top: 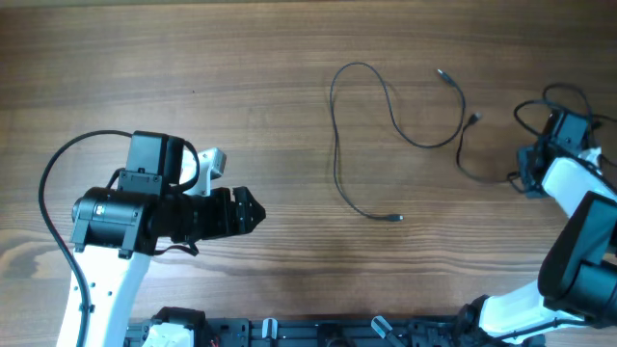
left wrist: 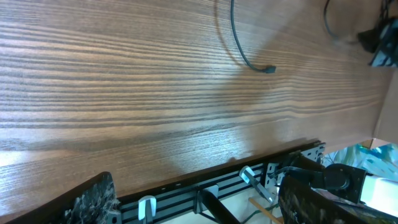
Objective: Untangle cables
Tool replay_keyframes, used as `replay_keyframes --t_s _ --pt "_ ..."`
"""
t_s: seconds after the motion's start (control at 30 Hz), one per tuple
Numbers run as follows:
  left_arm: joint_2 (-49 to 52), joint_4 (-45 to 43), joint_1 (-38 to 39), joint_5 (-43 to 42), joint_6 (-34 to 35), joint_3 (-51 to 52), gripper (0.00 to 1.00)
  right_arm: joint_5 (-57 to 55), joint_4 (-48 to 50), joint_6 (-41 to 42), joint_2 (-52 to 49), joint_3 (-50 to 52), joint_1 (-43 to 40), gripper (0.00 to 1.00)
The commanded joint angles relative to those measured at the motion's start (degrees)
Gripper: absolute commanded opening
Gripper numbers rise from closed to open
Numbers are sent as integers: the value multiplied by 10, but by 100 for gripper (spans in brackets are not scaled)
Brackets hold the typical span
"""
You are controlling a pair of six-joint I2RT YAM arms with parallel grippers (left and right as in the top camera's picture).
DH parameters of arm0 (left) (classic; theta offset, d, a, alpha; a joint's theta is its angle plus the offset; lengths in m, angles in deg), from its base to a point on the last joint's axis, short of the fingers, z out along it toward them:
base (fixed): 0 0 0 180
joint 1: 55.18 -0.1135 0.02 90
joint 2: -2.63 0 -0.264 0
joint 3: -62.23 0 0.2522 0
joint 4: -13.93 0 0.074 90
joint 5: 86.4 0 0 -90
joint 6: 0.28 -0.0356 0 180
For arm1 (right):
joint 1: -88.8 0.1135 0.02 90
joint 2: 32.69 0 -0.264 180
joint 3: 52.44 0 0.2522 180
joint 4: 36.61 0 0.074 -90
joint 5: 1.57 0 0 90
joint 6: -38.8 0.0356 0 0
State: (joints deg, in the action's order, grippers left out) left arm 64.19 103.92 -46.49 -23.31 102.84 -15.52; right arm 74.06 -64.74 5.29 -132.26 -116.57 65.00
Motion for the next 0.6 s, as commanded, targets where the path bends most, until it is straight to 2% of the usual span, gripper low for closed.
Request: replay_keyframes --t_s 0.0,0.13,0.17,0.27,0.37,0.4,0.43,0.57 --pt "0 -1 2 -5 -7 -4 86 9 2 -94 20 -99 -21 4" --pt "0 -3 2 -5 -7 -4 86 7 -9 -249 46 -244 -79 4" --pt "0 -3 2 -5 -7 -4 86 2 -18 -260 46 -274 -97 4" --pt "0 -6 2 -5 -7 -4 86 -18 -29 -247 46 -331 -171 4" --pt "0 -19 2 -5 -7 -4 86 14 -43 -162 44 -346 -255 5" --pt "0 -25 2 -5 -7 -4 86 58 -49 -139 37 -346 -276 45" --pt "0 -30 2 -5 -7 -4 86 99 -49 -136 29 -346 -287 100" --pt "0 -27 2 -5 -7 -4 86 200 -66 -136 -1 -345 -286 100"
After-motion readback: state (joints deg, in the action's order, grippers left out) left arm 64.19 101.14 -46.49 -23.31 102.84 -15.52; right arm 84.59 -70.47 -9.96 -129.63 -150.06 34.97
